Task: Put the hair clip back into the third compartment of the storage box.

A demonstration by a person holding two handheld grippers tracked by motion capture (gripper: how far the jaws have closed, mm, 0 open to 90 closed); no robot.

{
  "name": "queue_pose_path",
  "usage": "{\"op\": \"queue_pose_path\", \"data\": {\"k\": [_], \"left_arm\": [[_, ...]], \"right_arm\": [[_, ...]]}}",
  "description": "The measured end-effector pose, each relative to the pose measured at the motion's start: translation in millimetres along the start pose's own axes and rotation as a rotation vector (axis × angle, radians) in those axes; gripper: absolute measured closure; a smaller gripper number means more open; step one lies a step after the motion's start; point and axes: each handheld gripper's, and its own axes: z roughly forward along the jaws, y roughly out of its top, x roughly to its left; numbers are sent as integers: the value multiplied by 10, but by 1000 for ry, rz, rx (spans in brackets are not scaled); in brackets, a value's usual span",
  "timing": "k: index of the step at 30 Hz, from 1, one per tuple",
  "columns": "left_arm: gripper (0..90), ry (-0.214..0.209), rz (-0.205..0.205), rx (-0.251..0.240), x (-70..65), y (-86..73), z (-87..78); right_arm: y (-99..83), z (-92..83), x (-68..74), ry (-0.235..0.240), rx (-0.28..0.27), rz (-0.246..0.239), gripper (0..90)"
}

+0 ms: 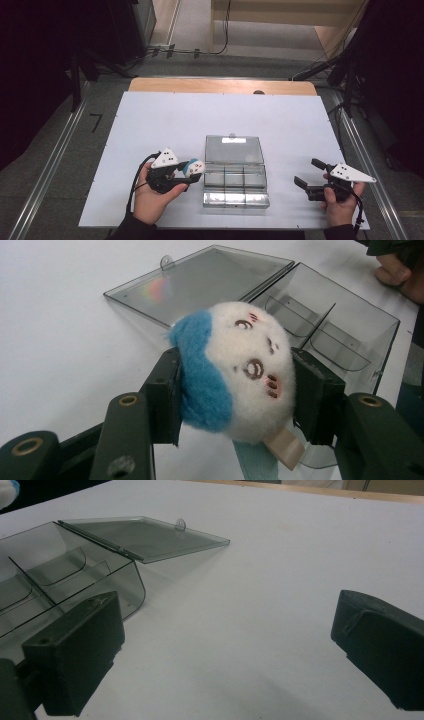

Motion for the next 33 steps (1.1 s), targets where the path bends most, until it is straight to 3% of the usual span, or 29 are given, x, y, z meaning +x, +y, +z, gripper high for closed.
{"op": "queue_pose_path", "data": {"k": [13,33], "left_arm": [[461,-33,46,8,-96,187,145],[461,-70,69,8,-181,358,288]], "right_arm": [[-2,-3,0,-3,-5,0,0],[-3,-5,1,-3,-7,1,0]]}}
